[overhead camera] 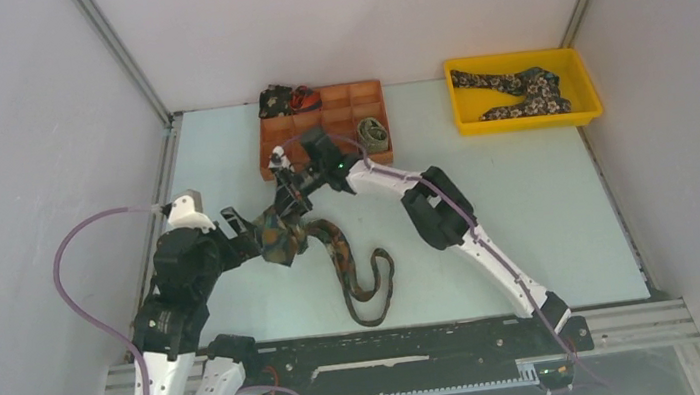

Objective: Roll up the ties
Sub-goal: Place the tie at the center of the board, then flatten out the tie at the center of the board.

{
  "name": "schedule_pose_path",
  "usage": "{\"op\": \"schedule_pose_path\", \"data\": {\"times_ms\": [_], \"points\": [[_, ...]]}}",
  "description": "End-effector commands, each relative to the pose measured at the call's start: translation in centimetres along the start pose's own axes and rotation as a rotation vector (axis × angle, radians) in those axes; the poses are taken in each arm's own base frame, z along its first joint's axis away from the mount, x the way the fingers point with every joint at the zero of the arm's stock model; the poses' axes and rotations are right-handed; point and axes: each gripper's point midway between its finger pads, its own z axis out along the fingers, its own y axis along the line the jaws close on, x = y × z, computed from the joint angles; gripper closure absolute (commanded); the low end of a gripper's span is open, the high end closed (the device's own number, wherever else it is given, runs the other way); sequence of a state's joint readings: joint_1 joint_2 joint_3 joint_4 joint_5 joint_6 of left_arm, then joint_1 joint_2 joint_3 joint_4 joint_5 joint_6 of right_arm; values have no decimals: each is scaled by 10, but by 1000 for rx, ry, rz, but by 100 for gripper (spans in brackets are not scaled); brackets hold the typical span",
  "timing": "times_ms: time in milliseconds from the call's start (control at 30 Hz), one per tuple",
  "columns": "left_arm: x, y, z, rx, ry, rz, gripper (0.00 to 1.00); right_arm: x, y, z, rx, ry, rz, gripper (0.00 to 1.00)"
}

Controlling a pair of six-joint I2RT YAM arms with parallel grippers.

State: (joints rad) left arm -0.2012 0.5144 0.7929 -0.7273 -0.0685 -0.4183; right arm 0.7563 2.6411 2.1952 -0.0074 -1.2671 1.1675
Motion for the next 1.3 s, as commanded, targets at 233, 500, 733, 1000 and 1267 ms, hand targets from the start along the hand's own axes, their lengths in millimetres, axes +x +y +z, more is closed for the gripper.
{"op": "schedule_pose_path", "data": {"times_ms": [233,500,733,1000,1267], "points": [[2,16,11,-86,16,-3,7,-39,3,-28,369,-286,-212,11],[15,36,23,-189,62,4,0,-9,22,-101,753,-442,-414,9],[45,55,46,-331,239,-27,0,78,-12,-142,1050,-404,-405,6],[82,63,71,-374,278,-154,0,161,-62,-125,1147,-284,-456,3],[115,69,85,-392,316,-231,1,181,-85,-99,1162,-175,-526,3]]}}
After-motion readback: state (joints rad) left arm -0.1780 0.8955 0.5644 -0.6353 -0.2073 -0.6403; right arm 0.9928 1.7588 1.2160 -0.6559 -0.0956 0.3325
